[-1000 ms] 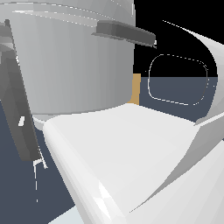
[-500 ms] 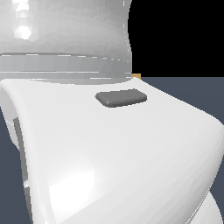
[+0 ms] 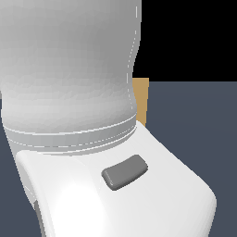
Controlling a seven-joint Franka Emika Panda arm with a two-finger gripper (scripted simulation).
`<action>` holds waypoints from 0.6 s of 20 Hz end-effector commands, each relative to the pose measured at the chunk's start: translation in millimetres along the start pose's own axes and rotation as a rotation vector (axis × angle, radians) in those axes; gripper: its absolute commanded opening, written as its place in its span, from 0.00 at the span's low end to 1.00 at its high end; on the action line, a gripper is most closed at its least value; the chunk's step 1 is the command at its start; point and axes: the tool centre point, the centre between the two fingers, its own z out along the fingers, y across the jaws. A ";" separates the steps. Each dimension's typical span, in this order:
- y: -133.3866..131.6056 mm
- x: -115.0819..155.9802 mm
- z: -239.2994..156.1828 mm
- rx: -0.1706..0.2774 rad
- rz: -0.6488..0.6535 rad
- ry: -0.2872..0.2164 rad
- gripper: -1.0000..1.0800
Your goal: Insert the peg into the horizontal hole in a box.
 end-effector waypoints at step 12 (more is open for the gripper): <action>0.3 2.5 -1.2 -0.001 -0.012 0.001 0.00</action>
